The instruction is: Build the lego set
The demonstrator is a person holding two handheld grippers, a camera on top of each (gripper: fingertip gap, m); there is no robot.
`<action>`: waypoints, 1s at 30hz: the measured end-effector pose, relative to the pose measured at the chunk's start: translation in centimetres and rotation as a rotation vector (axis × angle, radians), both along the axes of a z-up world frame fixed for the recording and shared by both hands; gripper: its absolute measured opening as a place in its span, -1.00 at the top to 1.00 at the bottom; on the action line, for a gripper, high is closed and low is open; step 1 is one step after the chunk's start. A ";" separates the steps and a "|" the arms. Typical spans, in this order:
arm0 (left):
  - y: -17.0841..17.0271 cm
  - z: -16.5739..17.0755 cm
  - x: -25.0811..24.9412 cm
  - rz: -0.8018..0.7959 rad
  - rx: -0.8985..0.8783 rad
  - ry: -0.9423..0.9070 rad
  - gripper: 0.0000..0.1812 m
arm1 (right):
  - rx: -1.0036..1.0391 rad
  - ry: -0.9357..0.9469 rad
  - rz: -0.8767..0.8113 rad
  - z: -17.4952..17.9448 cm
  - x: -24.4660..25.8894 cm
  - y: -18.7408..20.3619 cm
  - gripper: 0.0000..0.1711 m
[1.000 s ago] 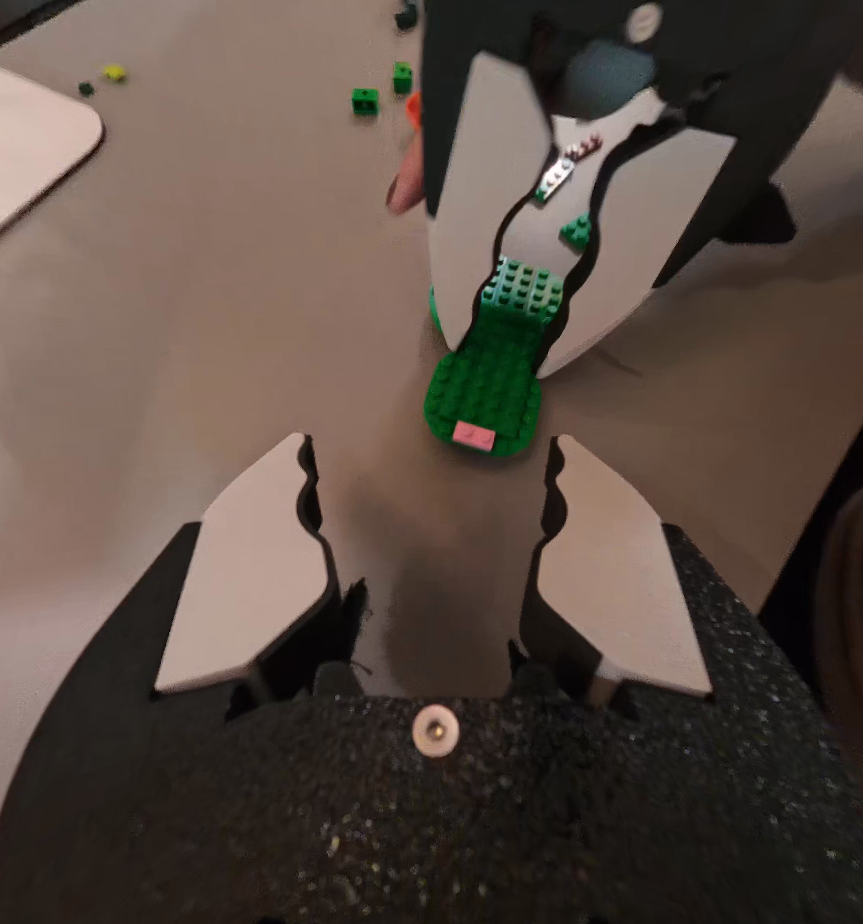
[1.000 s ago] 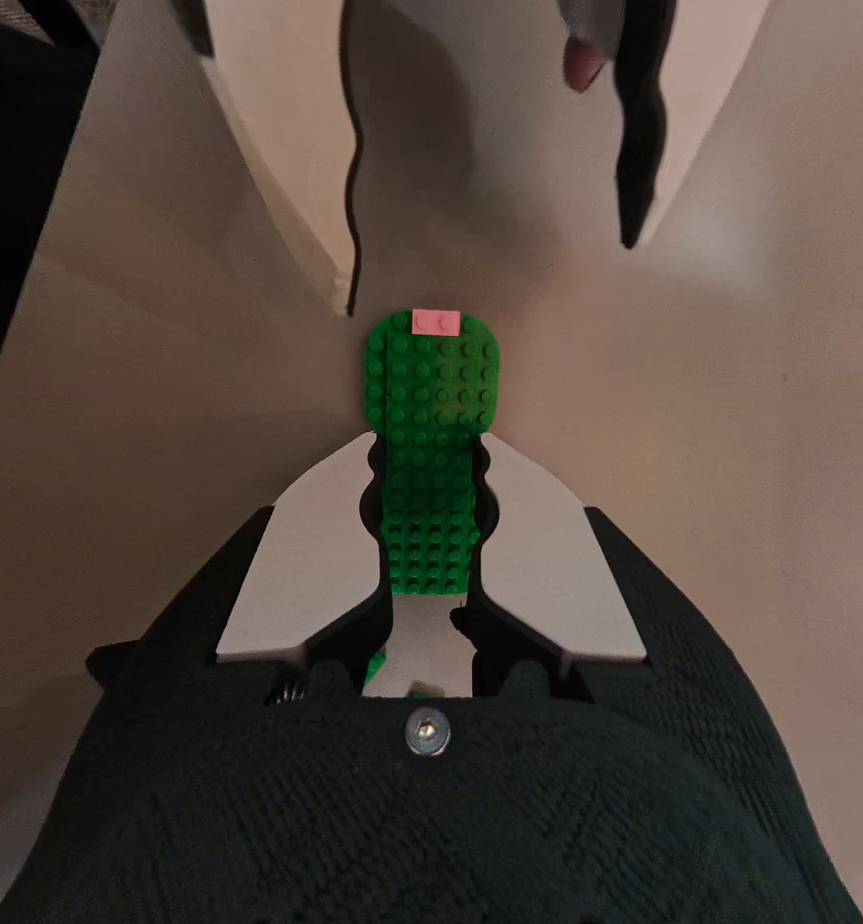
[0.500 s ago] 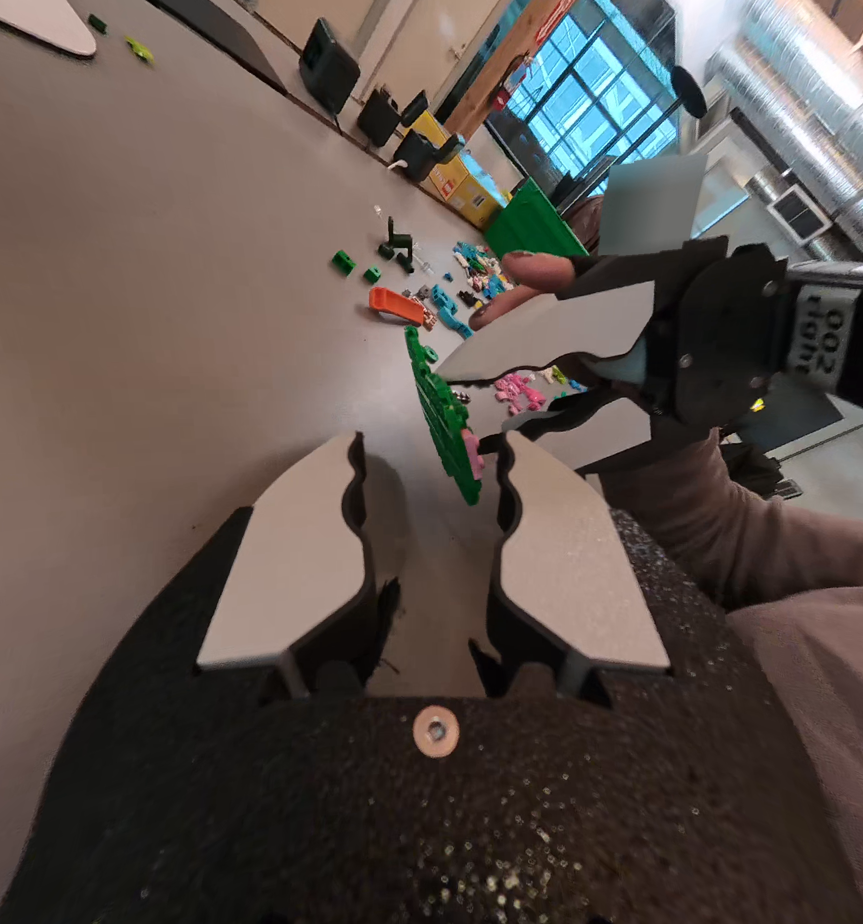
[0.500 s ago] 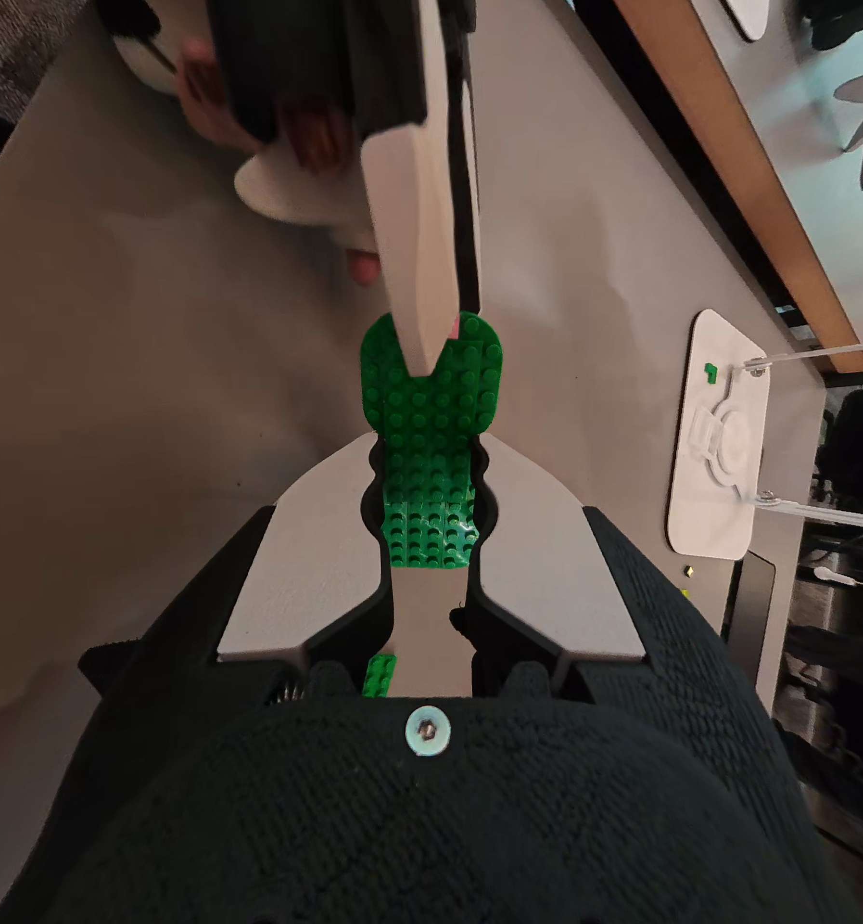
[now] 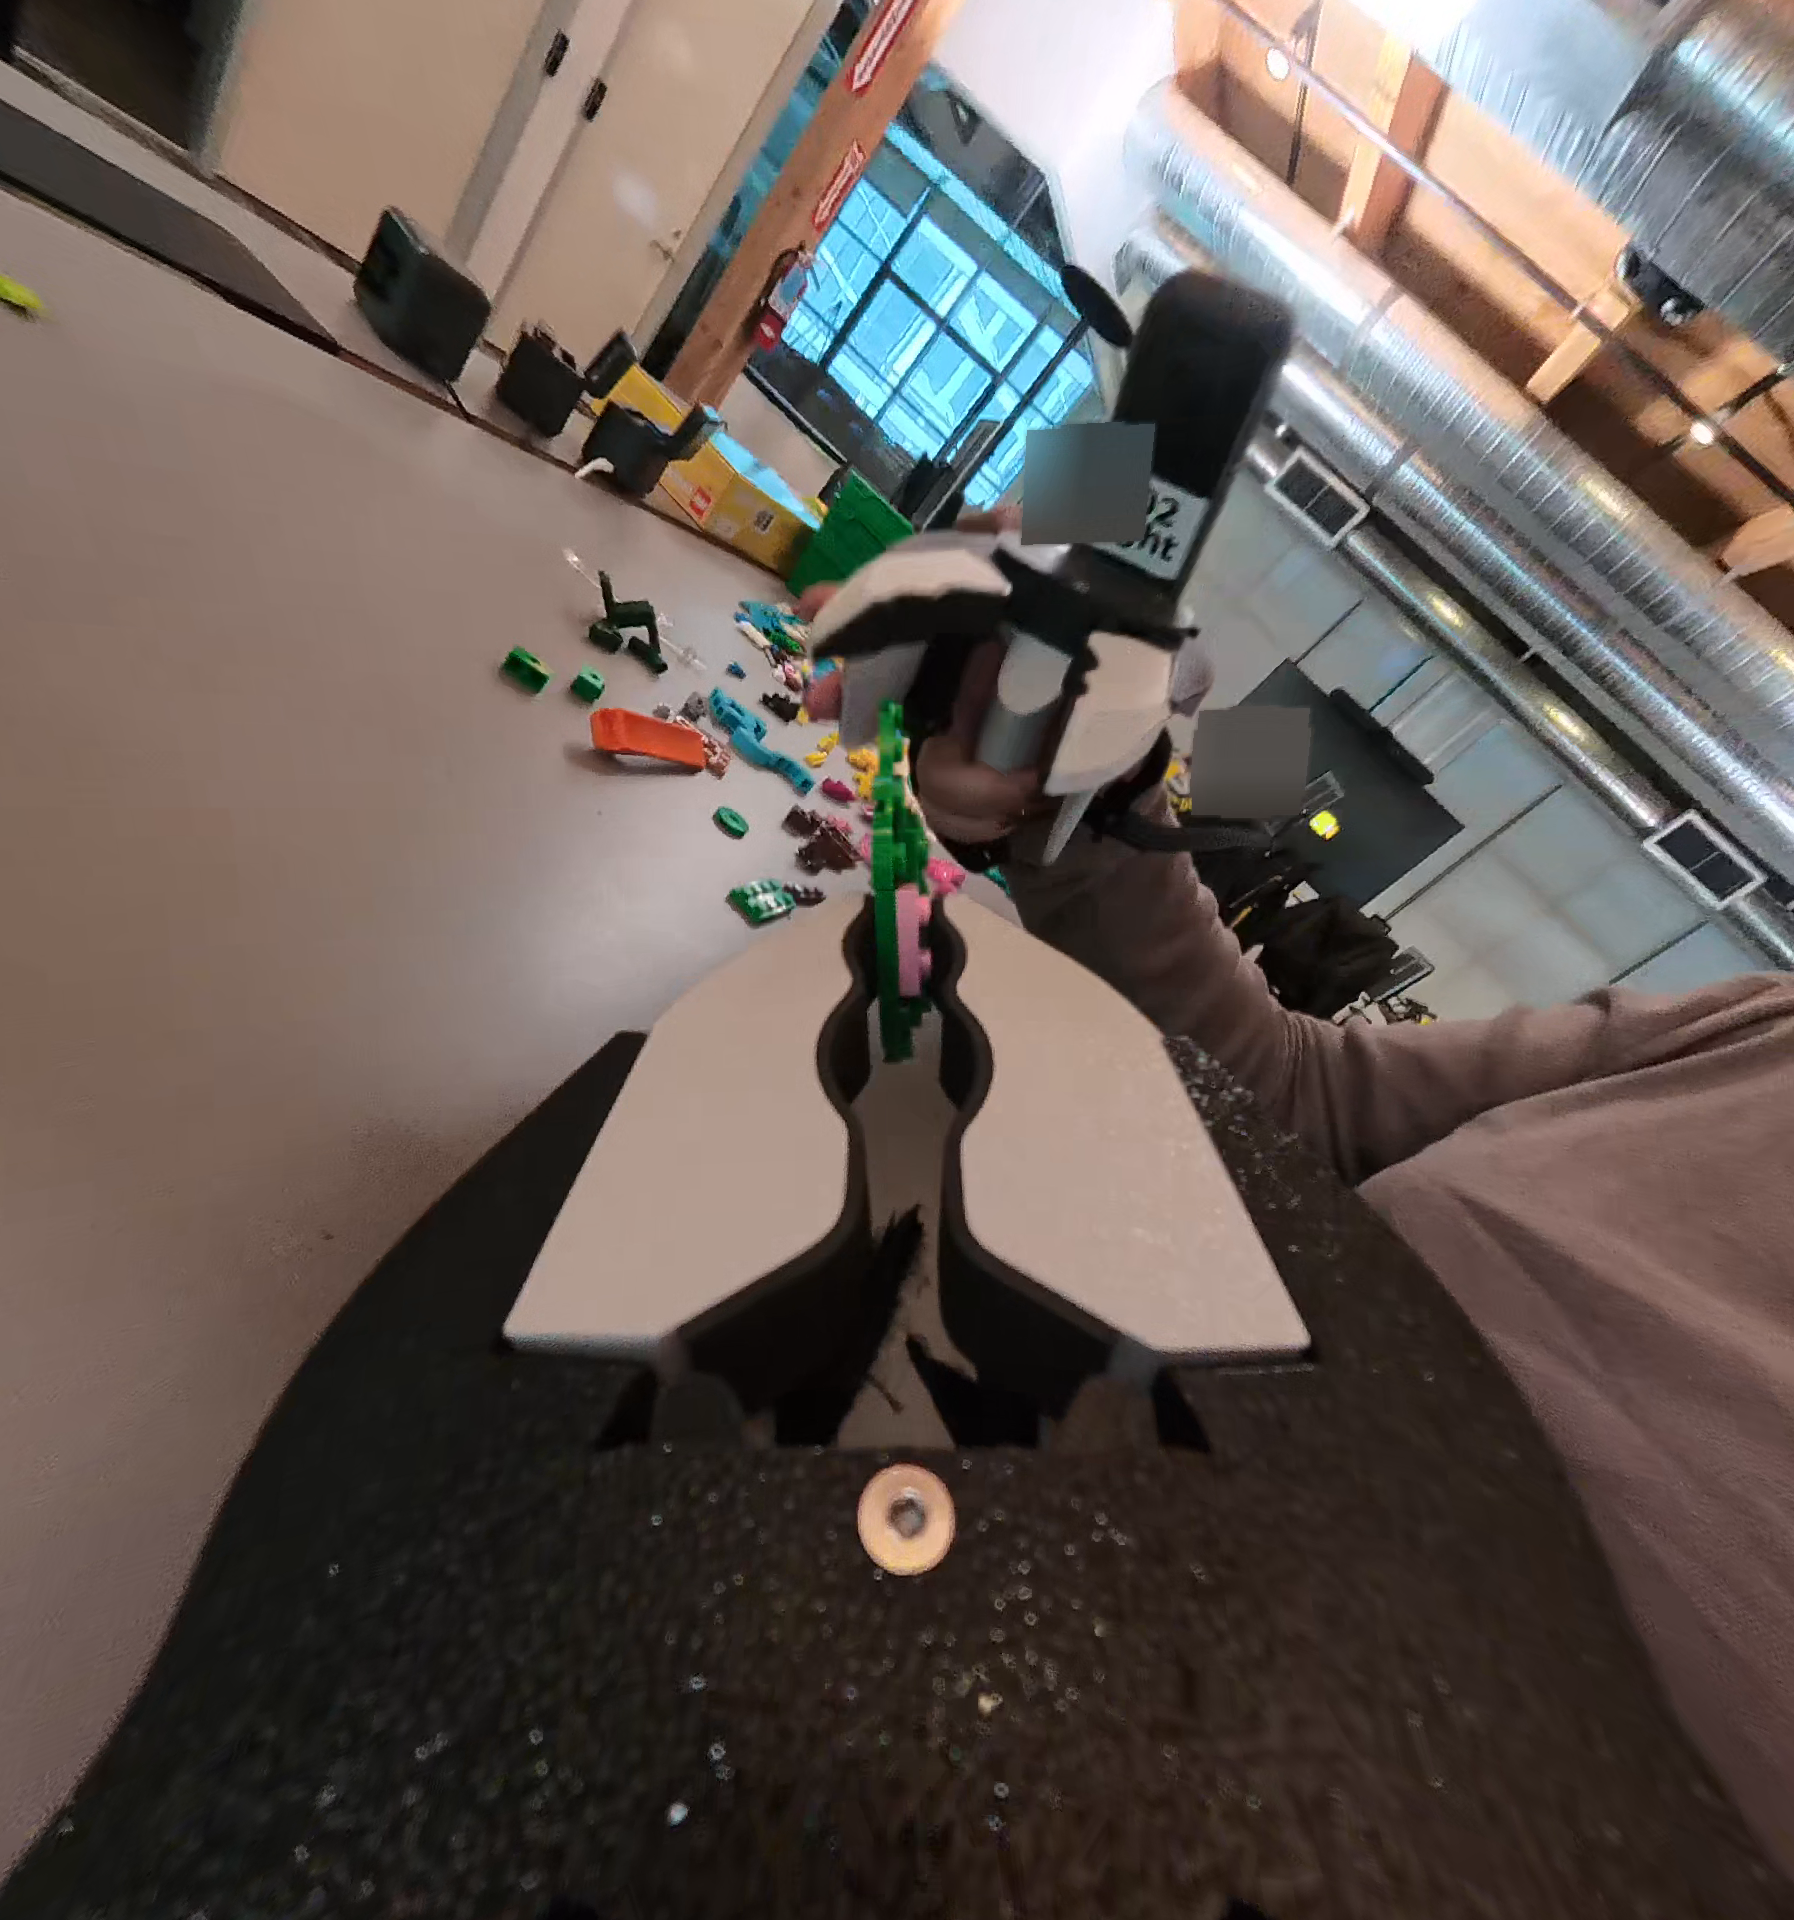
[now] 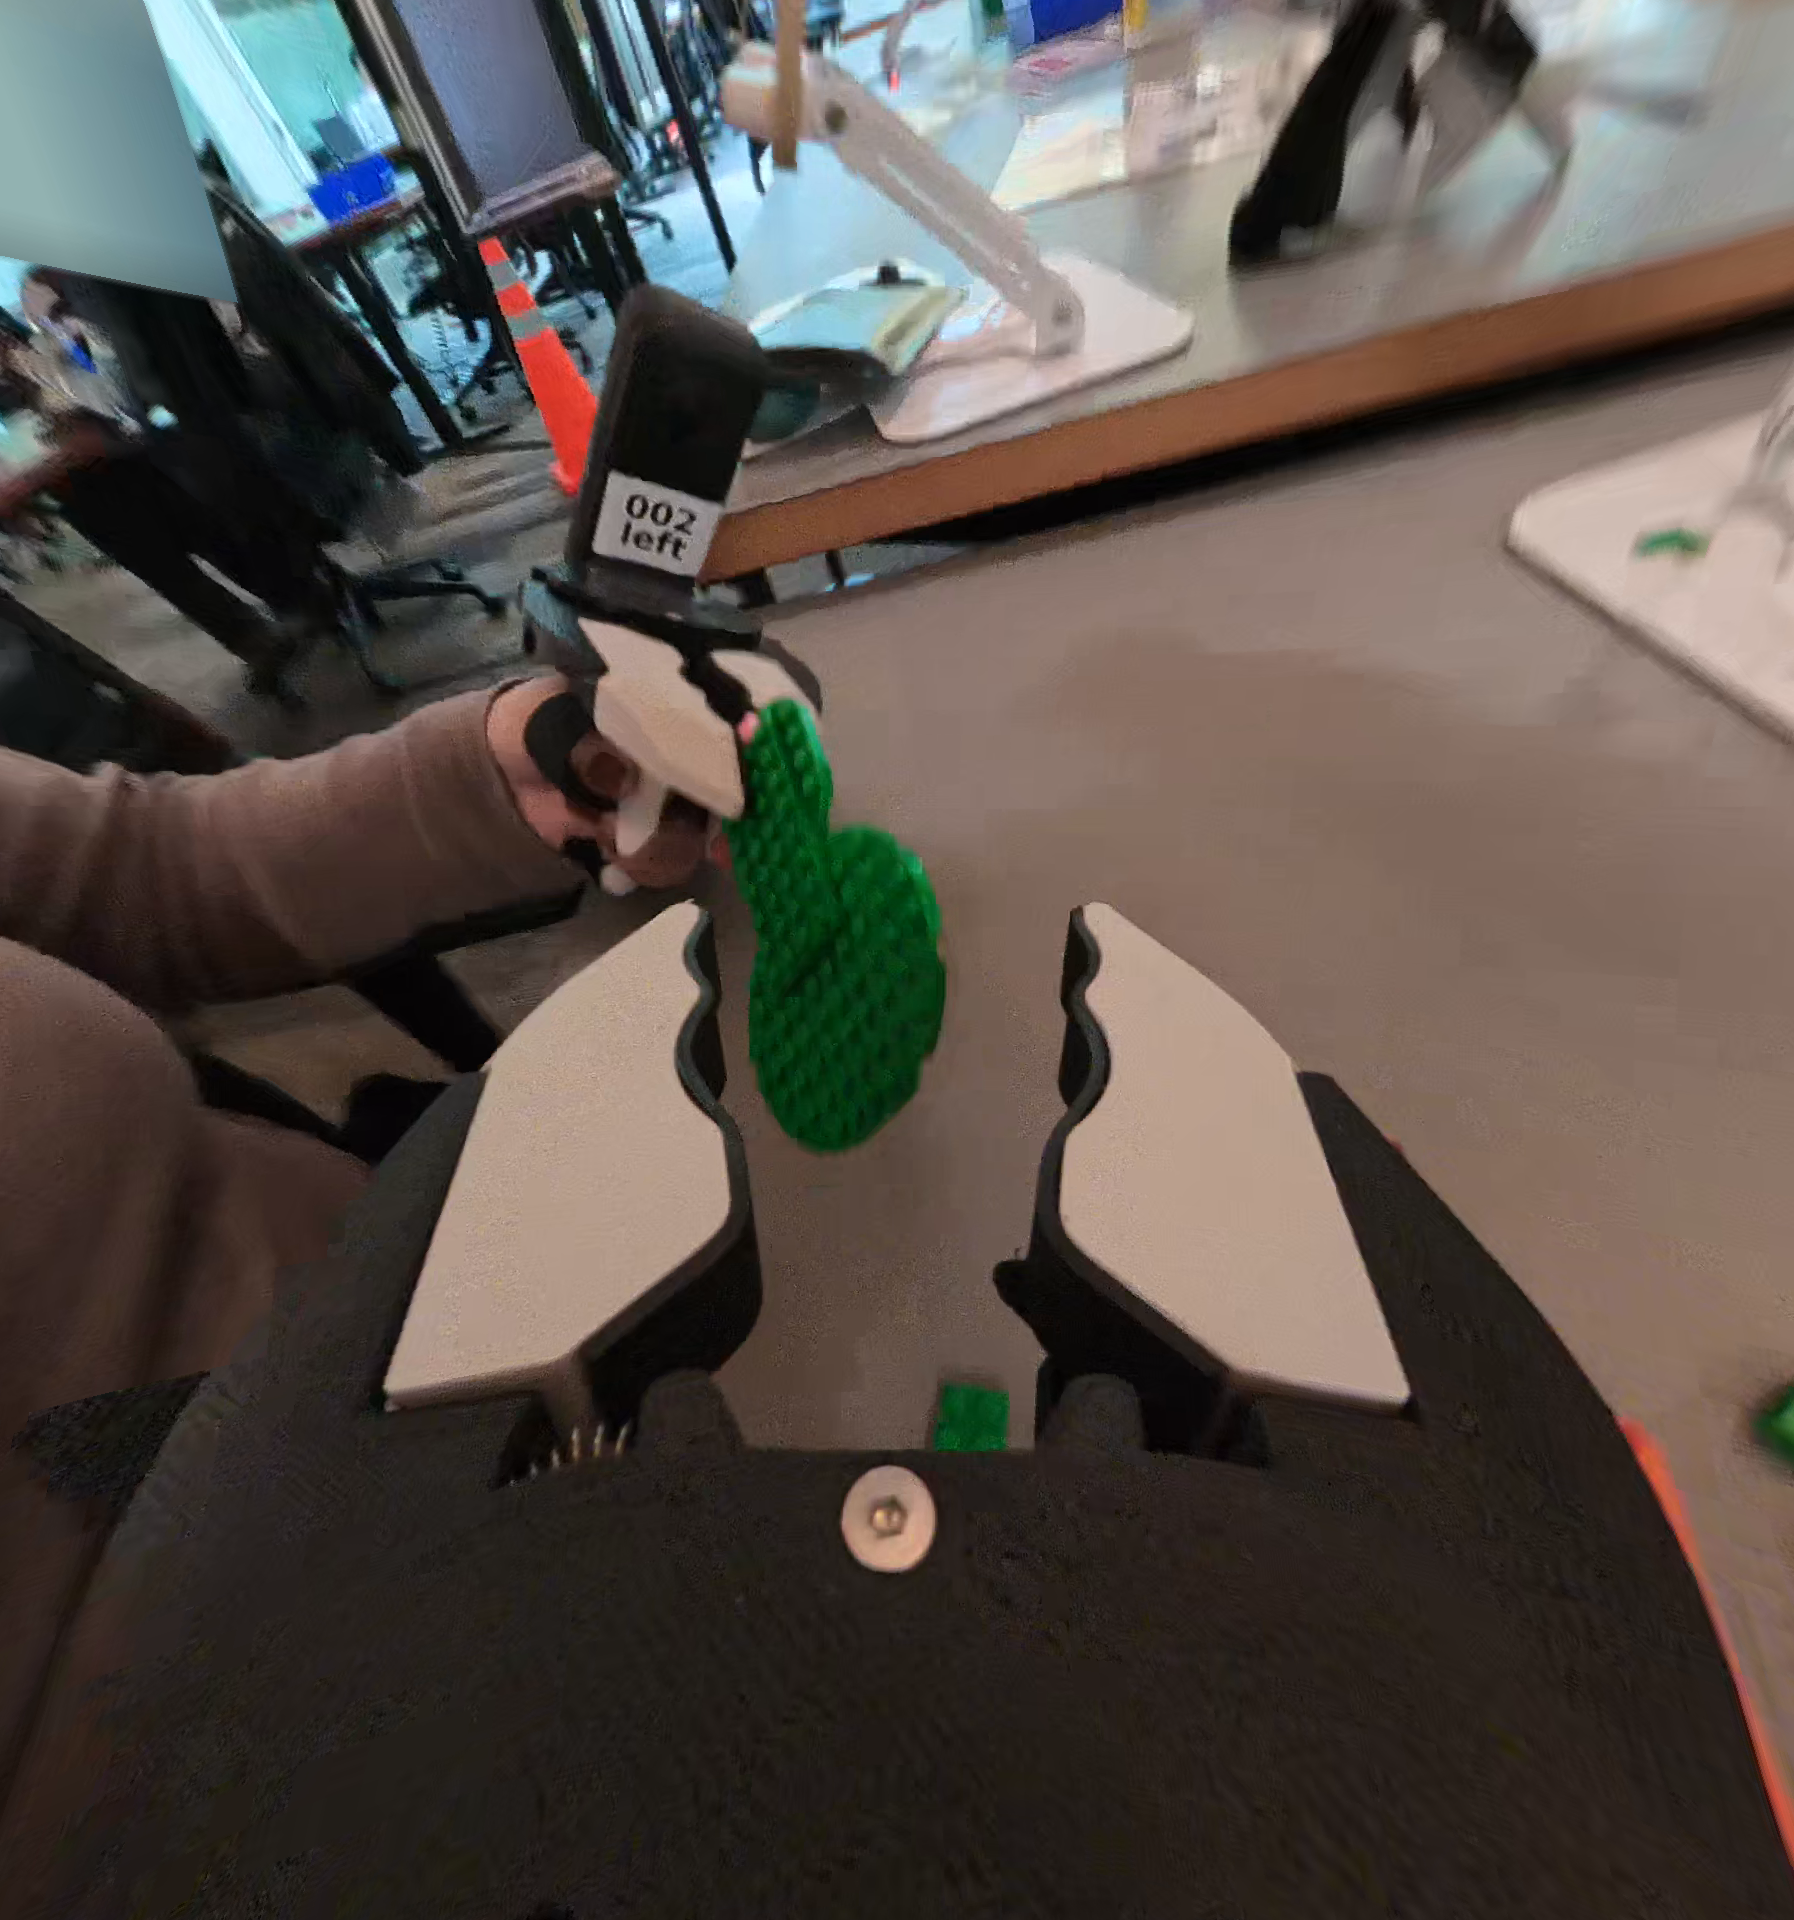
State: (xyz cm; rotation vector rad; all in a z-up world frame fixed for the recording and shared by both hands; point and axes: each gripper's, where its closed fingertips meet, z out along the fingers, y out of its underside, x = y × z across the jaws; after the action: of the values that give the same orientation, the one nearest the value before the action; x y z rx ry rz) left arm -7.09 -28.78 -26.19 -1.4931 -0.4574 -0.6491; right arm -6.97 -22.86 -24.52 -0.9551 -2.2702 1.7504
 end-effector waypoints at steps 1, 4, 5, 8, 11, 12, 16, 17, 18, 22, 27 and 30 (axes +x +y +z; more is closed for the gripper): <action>0.0 0.1 -0.2 0.004 0.009 -0.003 0.91 | -0.019 -0.069 0.027 -0.6 0.5 0.1 0.30; 0.2 0.5 -0.1 -0.002 0.050 -0.028 0.91 | -0.066 -0.190 0.098 -1.8 1.8 -0.6 0.56; 0.3 0.7 0.0 -0.008 0.062 -0.038 0.91 | -0.067 -0.201 0.099 -2.1 1.8 -0.8 0.62; 0.5 0.9 0.3 -0.018 0.082 -0.063 0.91 | -0.088 -0.225 0.144 -2.4 2.2 -1.7 0.74; 0.3 1.7 0.3 -0.014 0.144 -0.081 0.91 | -0.174 -0.246 0.163 -1.6 2.3 -2.1 0.93; 0.2 2.0 0.0 0.013 0.168 -0.082 0.86 | -0.213 -0.261 0.162 -1.2 2.2 -2.1 0.96; 0.2 1.9 -1.5 0.167 0.112 0.052 -0.04 | -0.307 -0.315 0.085 -1.2 1.1 -1.7 0.96; 0.2 1.5 -1.8 0.218 0.059 0.157 -0.09 | -0.345 -0.333 0.064 -1.1 0.7 -1.5 0.97; 0.1 1.2 -2.1 0.283 0.007 0.296 -0.10 | -0.384 -0.347 0.049 -0.9 0.5 -1.3 0.97; -0.5 0.9 -3.7 0.554 -0.268 0.913 -0.02 | -0.493 -0.413 -0.045 -0.9 -0.8 -0.2 0.97; 0.1 0.6 -5.8 0.764 -0.673 1.763 0.02 | -0.575 -0.474 -0.079 -1.0 -1.3 -0.5 0.98; 1.9 0.8 -5.4 0.792 -0.674 2.114 0.21 | -0.624 -0.514 -0.058 -0.9 -1.1 -0.9 0.97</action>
State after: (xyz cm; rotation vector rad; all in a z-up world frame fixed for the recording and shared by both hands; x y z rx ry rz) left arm -12.46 -26.85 -25.42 -1.5735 0.4991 1.8180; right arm -8.11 -23.76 -25.44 -1.7309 -1.8977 2.4774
